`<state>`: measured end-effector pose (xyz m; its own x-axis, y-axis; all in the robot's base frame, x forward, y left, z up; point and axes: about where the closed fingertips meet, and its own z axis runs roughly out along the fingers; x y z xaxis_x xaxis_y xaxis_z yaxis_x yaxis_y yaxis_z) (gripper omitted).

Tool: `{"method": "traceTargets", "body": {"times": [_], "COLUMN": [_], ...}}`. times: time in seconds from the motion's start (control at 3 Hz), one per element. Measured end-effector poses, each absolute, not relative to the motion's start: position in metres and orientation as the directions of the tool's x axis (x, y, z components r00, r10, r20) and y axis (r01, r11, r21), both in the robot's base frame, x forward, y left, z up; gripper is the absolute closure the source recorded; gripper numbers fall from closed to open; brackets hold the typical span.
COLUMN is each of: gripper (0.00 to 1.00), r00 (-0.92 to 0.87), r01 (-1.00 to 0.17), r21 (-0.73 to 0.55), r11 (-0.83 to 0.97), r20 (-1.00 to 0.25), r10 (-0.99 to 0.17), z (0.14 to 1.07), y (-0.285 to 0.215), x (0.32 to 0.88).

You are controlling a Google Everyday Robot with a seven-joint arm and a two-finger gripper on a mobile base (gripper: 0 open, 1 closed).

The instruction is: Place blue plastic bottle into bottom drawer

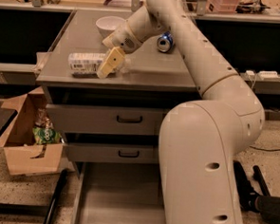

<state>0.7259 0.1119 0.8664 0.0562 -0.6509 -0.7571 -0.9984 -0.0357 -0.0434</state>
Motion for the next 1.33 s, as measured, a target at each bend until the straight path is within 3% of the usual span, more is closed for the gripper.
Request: {"method": "traceTargets", "body": {"times": [0.33, 0.67, 1.33], "gripper": [0.26, 0.57, 1.0], "r00": [0.042, 0.047, 0.14], "r01": [-0.999, -0.999, -0.989], "r21": [-0.023, -0.02, -0.133], "r11": [-0.037, -0.047, -0.06], "r20": [-0.744, -0.733, -0.746], "r10": [-0.666, -0.679, -0.651], "z": [0.855, 0.849, 0.897], "y": [0.117, 0.121, 0.111], "x": [0.728, 0.727, 0.694]}}
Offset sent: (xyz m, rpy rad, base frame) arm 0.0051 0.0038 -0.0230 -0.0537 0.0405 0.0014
